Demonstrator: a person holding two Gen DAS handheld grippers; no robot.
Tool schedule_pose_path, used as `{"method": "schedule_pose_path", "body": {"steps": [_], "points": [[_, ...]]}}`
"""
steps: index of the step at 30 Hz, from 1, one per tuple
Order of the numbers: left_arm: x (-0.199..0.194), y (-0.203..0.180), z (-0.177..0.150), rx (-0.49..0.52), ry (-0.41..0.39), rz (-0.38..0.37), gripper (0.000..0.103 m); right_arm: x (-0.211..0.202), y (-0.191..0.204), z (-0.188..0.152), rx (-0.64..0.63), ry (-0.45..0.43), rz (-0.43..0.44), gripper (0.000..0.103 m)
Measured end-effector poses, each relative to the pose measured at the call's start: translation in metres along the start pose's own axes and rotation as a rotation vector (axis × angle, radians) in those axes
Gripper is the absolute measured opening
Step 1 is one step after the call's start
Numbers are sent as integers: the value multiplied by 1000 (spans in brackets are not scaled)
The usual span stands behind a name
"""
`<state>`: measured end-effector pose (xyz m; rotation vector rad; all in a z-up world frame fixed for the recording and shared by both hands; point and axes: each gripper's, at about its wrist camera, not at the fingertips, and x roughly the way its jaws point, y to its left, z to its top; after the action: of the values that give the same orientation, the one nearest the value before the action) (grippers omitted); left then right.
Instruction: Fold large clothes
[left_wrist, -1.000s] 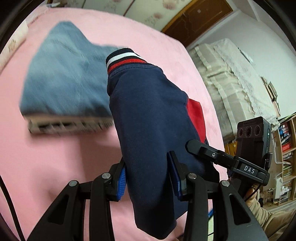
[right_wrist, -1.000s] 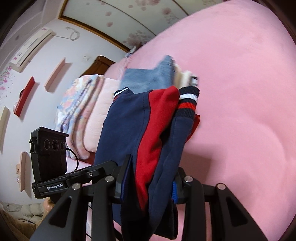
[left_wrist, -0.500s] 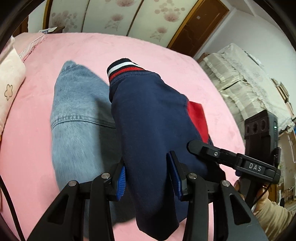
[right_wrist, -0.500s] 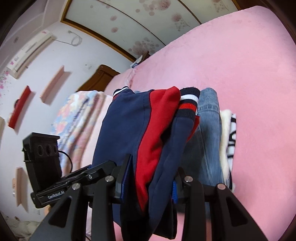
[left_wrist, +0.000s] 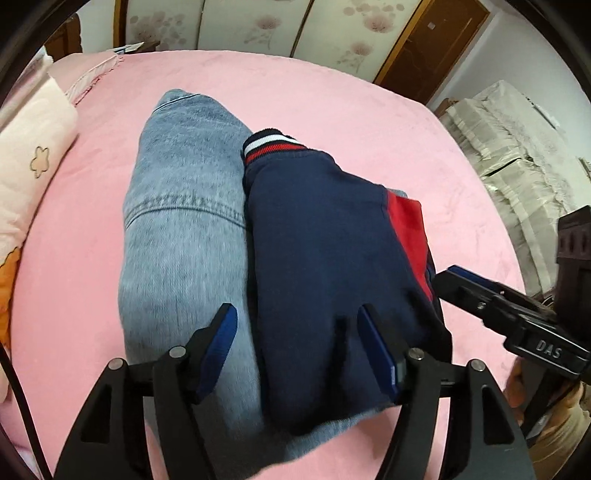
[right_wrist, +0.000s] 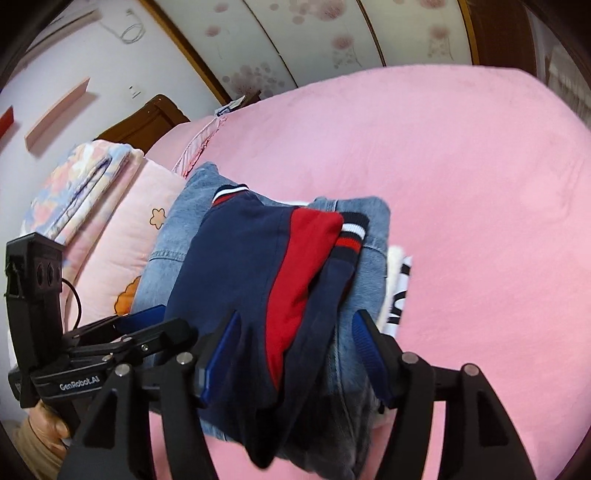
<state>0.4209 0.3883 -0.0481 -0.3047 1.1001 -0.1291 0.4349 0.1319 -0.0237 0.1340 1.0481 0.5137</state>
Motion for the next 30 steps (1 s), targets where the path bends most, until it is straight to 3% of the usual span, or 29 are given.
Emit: {"method": "schedule_pose_path", "body": {"steps": [7, 16, 23, 30], "points": [[-19, -35, -28, -19, 11, 114, 66, -26, 7, -14, -24, 14, -49, 63], [-73, -83, -66, -71, 10, 72, 66, -81, 22, -45, -33, 28, -47, 63], [-130, -125, -106, -88, -41, 93, 66, -148, 28, -79, -43, -1, -61, 63], [-173, -166, -162, -106, -22, 132, 66, -218, 21, -123, -66, -7, -75, 63]]}}
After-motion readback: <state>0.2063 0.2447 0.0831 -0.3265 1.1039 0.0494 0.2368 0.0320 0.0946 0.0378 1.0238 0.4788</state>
